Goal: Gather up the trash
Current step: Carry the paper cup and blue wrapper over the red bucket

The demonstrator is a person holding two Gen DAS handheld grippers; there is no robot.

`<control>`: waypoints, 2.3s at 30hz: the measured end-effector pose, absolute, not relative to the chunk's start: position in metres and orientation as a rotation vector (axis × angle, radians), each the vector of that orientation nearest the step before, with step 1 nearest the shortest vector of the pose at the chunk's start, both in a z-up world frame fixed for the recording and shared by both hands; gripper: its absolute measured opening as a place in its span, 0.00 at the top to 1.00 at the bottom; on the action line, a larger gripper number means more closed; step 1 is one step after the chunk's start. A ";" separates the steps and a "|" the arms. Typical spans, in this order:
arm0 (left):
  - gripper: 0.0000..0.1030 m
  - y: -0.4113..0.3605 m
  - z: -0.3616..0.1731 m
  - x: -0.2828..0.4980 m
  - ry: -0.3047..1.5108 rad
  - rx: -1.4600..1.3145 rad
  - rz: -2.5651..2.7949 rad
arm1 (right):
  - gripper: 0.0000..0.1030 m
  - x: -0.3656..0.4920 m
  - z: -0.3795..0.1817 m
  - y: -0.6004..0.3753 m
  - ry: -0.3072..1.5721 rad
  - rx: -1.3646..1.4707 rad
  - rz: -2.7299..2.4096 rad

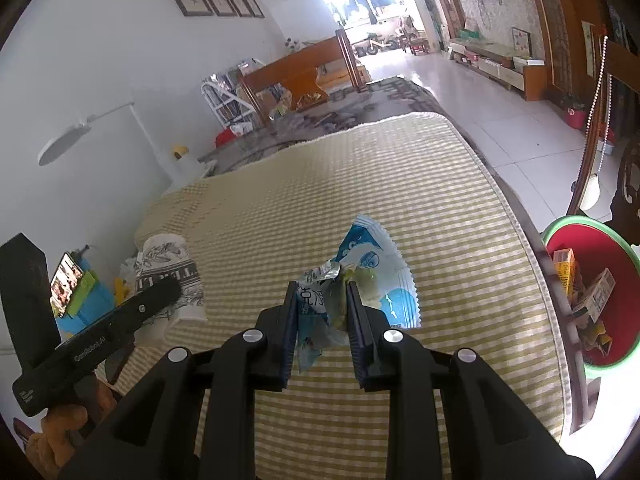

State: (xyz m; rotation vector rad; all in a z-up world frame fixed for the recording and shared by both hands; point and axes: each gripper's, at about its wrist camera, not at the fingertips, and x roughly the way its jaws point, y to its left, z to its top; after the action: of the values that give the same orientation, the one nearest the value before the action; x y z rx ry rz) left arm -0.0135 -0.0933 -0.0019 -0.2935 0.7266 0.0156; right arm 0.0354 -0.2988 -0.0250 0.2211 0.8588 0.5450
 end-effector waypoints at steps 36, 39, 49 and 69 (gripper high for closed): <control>0.56 -0.207 0.024 0.031 0.719 -0.170 -0.215 | 0.77 0.036 0.006 -0.419 0.756 0.398 0.385; 0.56 -0.210 0.020 0.034 0.729 -0.162 -0.219 | 0.77 0.037 0.006 -0.428 0.753 0.403 0.365; 0.56 -0.221 0.006 0.043 0.771 -0.149 -0.240 | 0.77 0.039 0.001 -0.455 0.758 0.425 0.293; 0.56 -0.258 -0.010 0.073 0.855 -0.154 -0.353 | 0.76 0.041 -0.025 -0.503 0.780 0.492 0.194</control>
State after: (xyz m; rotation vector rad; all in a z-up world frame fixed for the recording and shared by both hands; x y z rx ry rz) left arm 0.0734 -0.2580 -0.0098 -0.1544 0.8549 -0.3526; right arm 0.0406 -0.5026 -0.0248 0.4916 0.7795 0.1942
